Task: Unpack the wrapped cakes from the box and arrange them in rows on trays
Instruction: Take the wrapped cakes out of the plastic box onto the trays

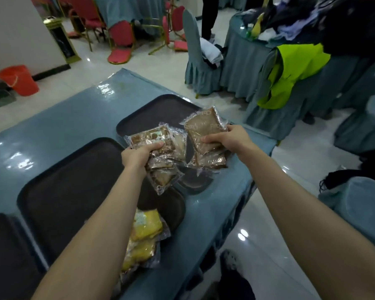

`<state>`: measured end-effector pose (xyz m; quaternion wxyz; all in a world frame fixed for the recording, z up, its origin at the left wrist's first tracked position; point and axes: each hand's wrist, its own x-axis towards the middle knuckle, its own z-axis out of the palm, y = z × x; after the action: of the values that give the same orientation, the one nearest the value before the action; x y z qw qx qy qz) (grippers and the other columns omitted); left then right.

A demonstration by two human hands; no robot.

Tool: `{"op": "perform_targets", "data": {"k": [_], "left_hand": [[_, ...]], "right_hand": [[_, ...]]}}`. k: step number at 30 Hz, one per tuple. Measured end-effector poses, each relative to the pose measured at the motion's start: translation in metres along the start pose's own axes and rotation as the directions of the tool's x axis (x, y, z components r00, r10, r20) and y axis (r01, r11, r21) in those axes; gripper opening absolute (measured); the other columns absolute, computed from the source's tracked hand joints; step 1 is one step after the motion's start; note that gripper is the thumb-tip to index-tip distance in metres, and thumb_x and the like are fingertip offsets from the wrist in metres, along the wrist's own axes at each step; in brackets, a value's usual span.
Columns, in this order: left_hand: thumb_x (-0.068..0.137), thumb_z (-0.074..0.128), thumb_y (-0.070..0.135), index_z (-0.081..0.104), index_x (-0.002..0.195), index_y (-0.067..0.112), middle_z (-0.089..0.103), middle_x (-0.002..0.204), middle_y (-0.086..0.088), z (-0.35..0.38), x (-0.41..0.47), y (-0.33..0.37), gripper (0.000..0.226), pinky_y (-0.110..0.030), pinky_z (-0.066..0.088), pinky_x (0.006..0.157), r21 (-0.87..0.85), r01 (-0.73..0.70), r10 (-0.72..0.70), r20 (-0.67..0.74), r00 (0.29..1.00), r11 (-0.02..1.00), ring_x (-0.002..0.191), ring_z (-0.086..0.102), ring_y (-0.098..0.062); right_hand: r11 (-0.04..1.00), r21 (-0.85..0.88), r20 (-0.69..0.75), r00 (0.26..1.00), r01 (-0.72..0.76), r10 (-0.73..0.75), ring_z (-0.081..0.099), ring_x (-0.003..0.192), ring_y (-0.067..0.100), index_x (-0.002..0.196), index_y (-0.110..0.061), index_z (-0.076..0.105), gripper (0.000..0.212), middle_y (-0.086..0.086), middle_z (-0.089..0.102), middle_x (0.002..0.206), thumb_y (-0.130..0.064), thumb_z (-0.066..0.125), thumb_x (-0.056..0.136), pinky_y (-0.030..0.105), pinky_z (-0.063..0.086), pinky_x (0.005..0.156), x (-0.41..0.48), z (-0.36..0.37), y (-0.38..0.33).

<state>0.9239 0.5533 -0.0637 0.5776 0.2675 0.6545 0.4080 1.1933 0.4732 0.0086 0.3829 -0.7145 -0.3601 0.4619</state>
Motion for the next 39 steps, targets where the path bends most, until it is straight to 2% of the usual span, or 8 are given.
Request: {"op": "perform_targets", "data": {"k": [10,14,16,21,25,28,33,39], "left_hand": [[0.046,0.112,0.024,0.068,0.117,0.012,0.081,0.101,-0.008,0.112,0.057,-0.032,0.085,-0.042,0.068,0.068,-0.154,0.096,-0.126,-0.204,0.971,0.983,0.079,0.082,-0.026],[0.034,0.108,0.056,0.066,0.118,0.017,0.081,0.106,-0.005,0.131,0.081,-0.078,0.101,-0.047,0.067,0.084,-0.006,0.148,-0.144,-0.289,0.946,0.989,0.09,0.08,-0.026],[0.061,0.1,0.059,0.056,0.127,0.013,0.073,0.114,-0.004,0.132,0.081,-0.096,0.092,-0.045,0.061,0.096,0.243,0.157,-0.08,-0.298,0.951,0.957,0.101,0.073,-0.025],[0.085,0.075,0.07,0.054,0.148,0.016,0.064,0.141,-0.013,0.115,0.077,-0.108,0.086,-0.049,0.051,0.112,0.727,0.141,0.085,-0.265,0.96,0.672,0.132,0.06,-0.036],[0.096,0.069,0.061,0.046,0.157,0.019,0.053,0.153,-0.013,0.117,0.059,-0.095,0.078,-0.051,0.043,0.118,0.828,-0.007,0.263,-0.169,0.95,0.56,0.143,0.048,-0.036],[0.098,0.069,0.057,0.048,0.157,0.024,0.05,0.156,-0.008,0.126,0.049,-0.089,0.071,-0.05,0.043,0.119,0.857,-0.155,0.271,0.019,0.963,0.491,0.143,0.05,-0.031],[0.099,0.073,0.045,0.053,0.153,0.025,0.054,0.148,-0.002,0.125,0.032,-0.074,0.06,-0.032,0.044,0.105,0.856,-0.203,0.288,0.066,0.955,0.476,0.118,0.054,-0.012],[0.099,0.074,0.047,0.056,0.15,0.025,0.056,0.151,0.0,0.066,-0.001,-0.057,0.059,-0.039,0.047,0.113,0.897,-0.22,0.331,0.088,0.94,0.384,0.137,0.056,-0.022]], "right_hand": [[0.981,-0.15,0.178,0.979,0.125,-0.098,0.079,0.098,0.025,0.141,-0.013,0.062,0.138,0.002,0.077,0.125,-0.066,0.104,0.022,0.045,0.065,0.091,0.163,-0.049,-0.041],[0.994,-0.03,0.352,0.932,0.107,-0.089,0.082,0.087,0.022,0.124,-0.01,0.072,0.081,0.003,0.083,0.104,-0.036,0.106,0.055,0.043,0.067,0.084,0.193,-0.052,-0.046],[1.0,0.028,0.442,0.897,0.014,-0.025,0.081,0.095,0.023,0.122,-0.01,0.074,0.072,0.002,0.083,0.105,-0.034,0.104,0.061,0.042,0.063,0.092,0.204,-0.05,-0.024],[0.924,-0.375,0.379,0.896,-0.079,0.23,0.078,0.099,0.024,0.118,-0.011,0.075,0.064,0.005,0.081,0.11,-0.046,0.098,0.068,0.043,0.062,0.097,0.234,-0.027,0.085],[0.85,-0.524,0.284,0.951,0.049,0.121,0.054,0.138,0.034,0.154,-0.007,0.04,0.107,0.015,0.053,0.152,-0.066,0.084,0.077,0.049,0.046,0.115,0.243,-0.019,0.12],[0.753,-0.627,0.296,0.955,0.198,-0.005,0.033,0.153,0.041,0.169,-0.01,0.012,0.114,0.021,0.03,0.166,-0.068,0.07,0.091,0.055,0.036,0.122,0.232,-0.021,0.113],[0.584,-0.743,0.264,0.945,0.328,-0.195,0.042,0.143,0.04,0.163,-0.007,0.026,0.099,0.02,0.041,0.155,-0.069,0.062,0.094,0.06,0.046,0.11,0.224,-0.02,0.096],[0.372,-0.715,0.479,0.802,0.592,-0.357,0.052,0.137,0.036,0.141,-0.011,0.06,0.056,0.014,0.054,0.147,-0.048,0.061,0.099,0.055,0.045,0.112,0.189,0.022,0.045]]}}
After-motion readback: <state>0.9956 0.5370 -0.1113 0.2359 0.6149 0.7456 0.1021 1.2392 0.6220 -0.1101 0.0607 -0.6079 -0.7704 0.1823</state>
